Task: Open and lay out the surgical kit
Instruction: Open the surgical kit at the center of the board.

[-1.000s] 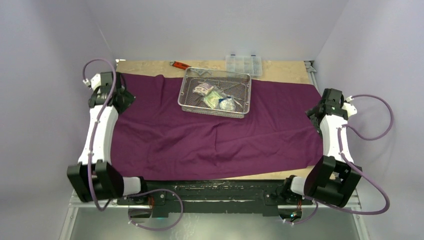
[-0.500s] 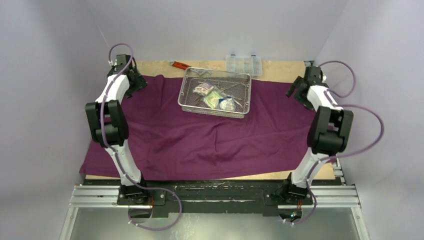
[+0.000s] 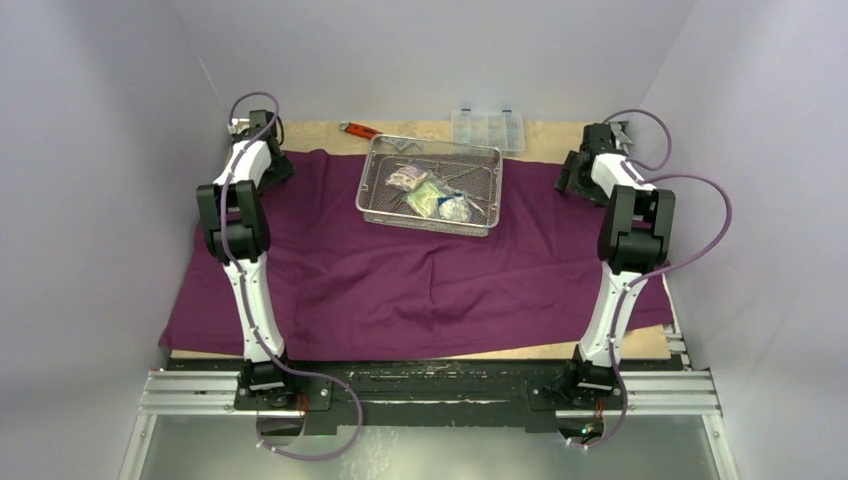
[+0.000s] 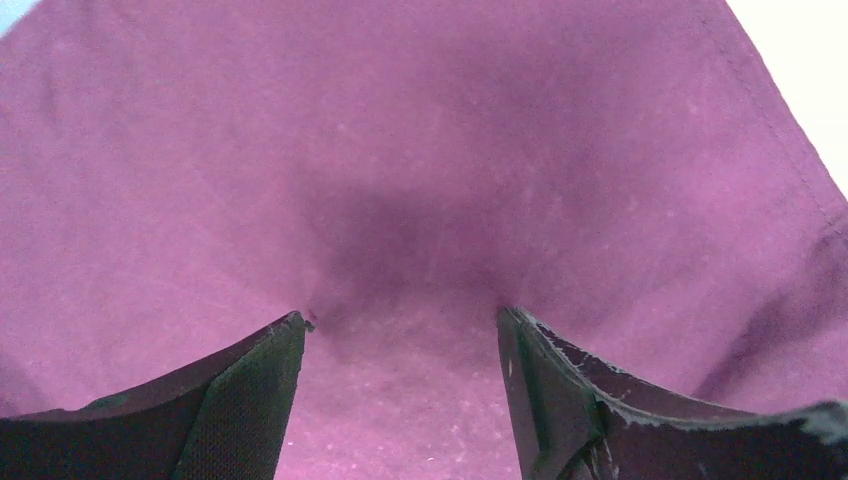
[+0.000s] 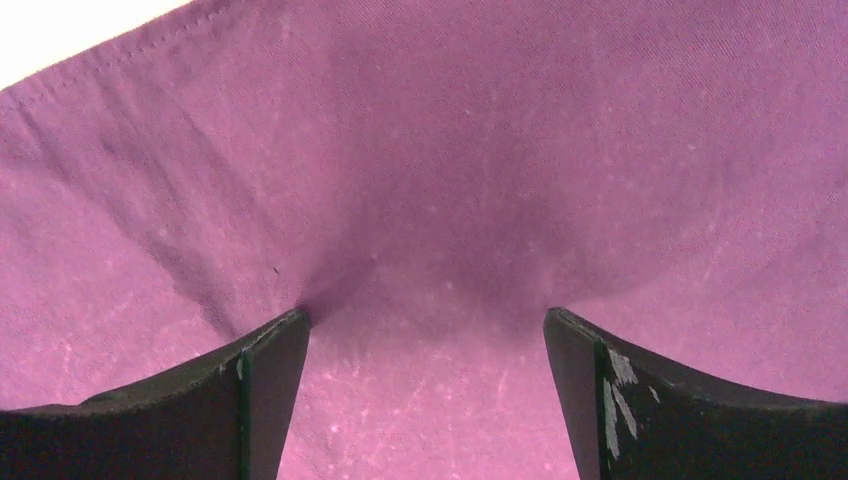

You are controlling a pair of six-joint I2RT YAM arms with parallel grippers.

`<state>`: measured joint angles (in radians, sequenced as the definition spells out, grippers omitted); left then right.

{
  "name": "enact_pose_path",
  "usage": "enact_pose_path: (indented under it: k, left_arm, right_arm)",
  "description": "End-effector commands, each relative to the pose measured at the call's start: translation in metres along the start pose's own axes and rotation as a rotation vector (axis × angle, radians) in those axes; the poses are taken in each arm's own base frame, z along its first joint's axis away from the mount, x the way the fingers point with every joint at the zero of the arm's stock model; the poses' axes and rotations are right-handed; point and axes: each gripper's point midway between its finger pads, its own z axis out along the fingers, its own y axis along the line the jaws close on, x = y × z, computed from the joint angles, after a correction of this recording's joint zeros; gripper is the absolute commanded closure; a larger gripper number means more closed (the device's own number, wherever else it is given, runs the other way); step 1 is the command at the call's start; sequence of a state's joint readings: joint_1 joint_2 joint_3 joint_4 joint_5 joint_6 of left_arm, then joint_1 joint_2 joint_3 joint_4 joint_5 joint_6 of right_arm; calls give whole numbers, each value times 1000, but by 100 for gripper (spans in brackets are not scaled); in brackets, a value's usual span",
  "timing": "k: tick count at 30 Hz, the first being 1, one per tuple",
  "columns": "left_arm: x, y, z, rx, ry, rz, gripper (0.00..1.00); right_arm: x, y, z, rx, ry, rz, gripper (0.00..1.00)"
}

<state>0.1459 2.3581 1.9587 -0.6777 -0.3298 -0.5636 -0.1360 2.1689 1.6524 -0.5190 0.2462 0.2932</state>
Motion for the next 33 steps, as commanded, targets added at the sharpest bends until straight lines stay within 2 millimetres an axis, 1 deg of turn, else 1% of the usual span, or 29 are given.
enact_pose_path:
  k: [1, 4, 7, 9, 14, 17, 21, 24, 26, 29, 31, 33]
  left_arm:
    - [-3, 38, 8, -213, -21, -54, 31]
    - [4, 63, 15, -328, -6, -96, 31]
    - [9, 75, 23, -374, 8, -125, 31]
    - [8, 79, 26, -398, 1, -143, 31]
    - [3, 76, 40, -385, 10, -166, 31]
    - [2, 74, 48, -374, 15, -179, 32]
    - [2, 68, 58, -342, 21, -201, 32]
    - [-1, 69, 64, -334, 19, -216, 33]
    - [-4, 69, 66, -325, 16, -227, 33]
    - [-9, 76, 68, -322, 13, -246, 33]
    - [-13, 81, 71, -322, 8, -259, 34]
    - [-18, 84, 74, -310, 2, -267, 35]
  right_arm:
    - [-8, -2, 10, 33, 2, -33, 10]
    - [-6, -3, 25, 61, 15, -45, 11]
    - [-5, -3, 39, 79, 34, -57, 11]
    - [-6, -1, 47, 85, 45, -64, 13]
    - [-13, 7, 63, 70, 53, -84, 19]
    - [-17, 14, 67, 45, 49, -80, 26]
    - [-21, 29, 71, -27, 36, -81, 35]
    - [-26, 34, 72, -49, 20, -75, 45]
    - [-28, 39, 71, -76, 19, -65, 60]
    - [-36, 48, 69, -117, -1, -53, 78]
    - [-43, 53, 69, -140, -23, -51, 89]
    - [-49, 56, 69, -148, -42, -47, 97]
